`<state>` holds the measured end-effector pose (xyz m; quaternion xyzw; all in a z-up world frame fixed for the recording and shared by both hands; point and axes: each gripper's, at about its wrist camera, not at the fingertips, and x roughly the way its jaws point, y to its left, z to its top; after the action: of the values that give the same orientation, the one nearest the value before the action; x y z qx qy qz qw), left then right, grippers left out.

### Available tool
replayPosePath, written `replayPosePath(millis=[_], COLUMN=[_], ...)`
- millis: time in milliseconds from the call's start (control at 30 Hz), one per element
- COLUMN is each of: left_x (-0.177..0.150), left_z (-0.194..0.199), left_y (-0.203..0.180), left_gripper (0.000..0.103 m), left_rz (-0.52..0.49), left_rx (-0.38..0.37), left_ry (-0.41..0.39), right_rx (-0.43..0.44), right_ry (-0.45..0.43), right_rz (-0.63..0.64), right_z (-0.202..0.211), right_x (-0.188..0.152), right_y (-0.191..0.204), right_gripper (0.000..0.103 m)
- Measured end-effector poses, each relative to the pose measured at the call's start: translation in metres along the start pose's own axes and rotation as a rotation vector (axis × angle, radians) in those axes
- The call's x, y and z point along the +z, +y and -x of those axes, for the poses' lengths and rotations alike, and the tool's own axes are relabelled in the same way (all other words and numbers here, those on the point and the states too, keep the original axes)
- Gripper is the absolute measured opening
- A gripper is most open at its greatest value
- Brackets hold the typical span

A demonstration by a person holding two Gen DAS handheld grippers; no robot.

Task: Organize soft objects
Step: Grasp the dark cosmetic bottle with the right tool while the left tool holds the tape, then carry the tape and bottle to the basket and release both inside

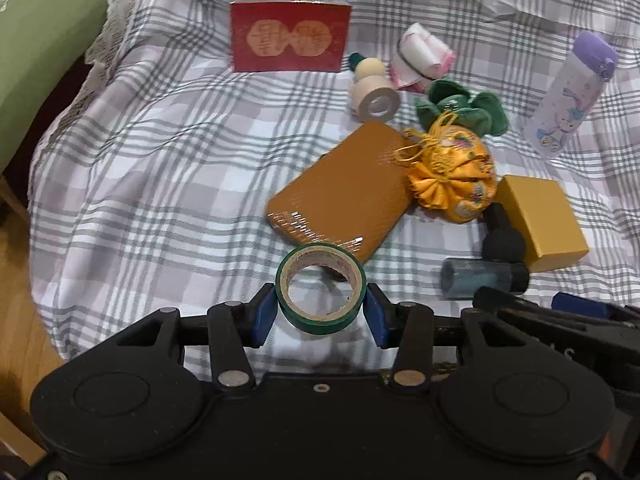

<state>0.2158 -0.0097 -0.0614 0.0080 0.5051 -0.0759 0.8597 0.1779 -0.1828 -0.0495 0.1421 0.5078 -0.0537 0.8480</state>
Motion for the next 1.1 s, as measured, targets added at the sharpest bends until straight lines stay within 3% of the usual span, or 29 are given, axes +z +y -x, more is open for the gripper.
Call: replayPosePath(millis=[167, 433, 500, 600, 1100], left_x=[-0.003, -0.005, -0.007, -0.010, -0.037], left_z=[-0.003, -0.003, -0.002, 0.000, 0.030], left_y=[0.009, 0.012, 0.010, 0.007, -0.019], left_gripper=[0.047, 0.047, 0.047, 0.047, 0.047], left_rz=[0.022, 0.022, 0.021, 0.016, -0.028], left_rx=[0.010, 0.009, 0.004, -0.001, -0.027], left_ry=[0.010, 0.026, 0.030, 0.037, 0.051], right_rx=[0.033, -0.013, -0.033, -0.057, -0.021], right_ry=[0.036, 0.058, 0.063, 0.056, -0.007], right_rz=[-0.005, 0.005, 0.020, 0.049, 0.018], right_z=[-0.014, -0.030, -0.034, -0.031, 0.039], right_x=[0.007, 0.011, 0.012, 0.011, -0.014], right_y=[0.010, 0.027, 0.031, 0.032, -0.007], right_gripper=[0.087, 0.086, 0.072, 0.070, 0.070])
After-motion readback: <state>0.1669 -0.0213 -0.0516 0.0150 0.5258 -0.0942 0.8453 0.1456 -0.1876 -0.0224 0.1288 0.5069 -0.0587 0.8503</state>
